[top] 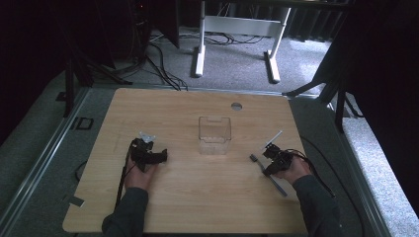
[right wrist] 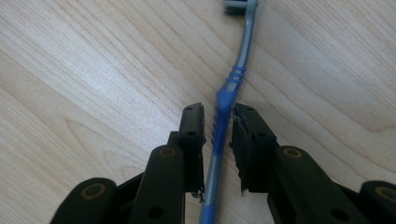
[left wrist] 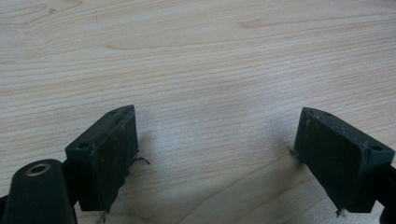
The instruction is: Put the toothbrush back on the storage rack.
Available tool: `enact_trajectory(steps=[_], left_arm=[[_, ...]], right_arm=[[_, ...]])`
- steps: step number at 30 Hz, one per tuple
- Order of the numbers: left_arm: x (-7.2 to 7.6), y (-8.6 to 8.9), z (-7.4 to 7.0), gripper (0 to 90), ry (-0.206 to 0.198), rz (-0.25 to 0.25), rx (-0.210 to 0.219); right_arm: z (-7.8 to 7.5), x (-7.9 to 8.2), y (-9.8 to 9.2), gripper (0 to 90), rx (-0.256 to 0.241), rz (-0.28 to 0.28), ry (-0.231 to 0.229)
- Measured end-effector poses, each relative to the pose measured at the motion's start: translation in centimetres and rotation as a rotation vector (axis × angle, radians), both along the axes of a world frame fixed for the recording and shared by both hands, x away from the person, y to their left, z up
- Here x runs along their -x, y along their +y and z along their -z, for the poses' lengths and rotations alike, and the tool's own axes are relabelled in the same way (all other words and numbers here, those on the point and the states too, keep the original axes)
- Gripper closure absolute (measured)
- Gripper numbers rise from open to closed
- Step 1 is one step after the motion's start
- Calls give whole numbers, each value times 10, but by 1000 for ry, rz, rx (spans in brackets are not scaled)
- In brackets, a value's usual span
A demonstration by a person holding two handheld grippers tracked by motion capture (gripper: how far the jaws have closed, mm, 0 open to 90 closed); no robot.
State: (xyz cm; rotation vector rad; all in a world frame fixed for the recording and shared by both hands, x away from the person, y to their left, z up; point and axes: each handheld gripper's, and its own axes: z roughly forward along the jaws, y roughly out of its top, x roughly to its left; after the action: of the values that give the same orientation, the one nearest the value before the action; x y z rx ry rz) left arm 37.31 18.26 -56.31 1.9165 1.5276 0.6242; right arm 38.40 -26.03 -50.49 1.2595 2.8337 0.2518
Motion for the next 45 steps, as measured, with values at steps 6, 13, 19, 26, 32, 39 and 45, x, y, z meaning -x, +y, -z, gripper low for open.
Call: enact_trajectory(steps=[6, 13, 19, 26, 32, 39, 45], left_arm=[[0, 0, 0, 140, -1, 0, 0], [0, 0, 0, 140, -1, 0, 0], [0, 0, 0, 140, -1, 0, 0], [0, 0, 0, 140, 0, 0, 0], [0, 0, 0, 140, 0, 0, 0], [0, 0, 0, 140, -1, 0, 0], [0, 0, 0, 140, -1, -1, 2]], right_arm=[[3, -1, 1, 743, 6, 4, 6], [6, -1, 1, 752, 16, 4, 9], [7, -1, 2, 761, 23, 0, 12], [9, -1, 6, 766, 37, -4, 18], [11, -1, 6, 787, 45, -2, 13], [10, -1, 7, 796, 57, -9, 8], [11, 1, 10, 800, 68, -17, 3]])
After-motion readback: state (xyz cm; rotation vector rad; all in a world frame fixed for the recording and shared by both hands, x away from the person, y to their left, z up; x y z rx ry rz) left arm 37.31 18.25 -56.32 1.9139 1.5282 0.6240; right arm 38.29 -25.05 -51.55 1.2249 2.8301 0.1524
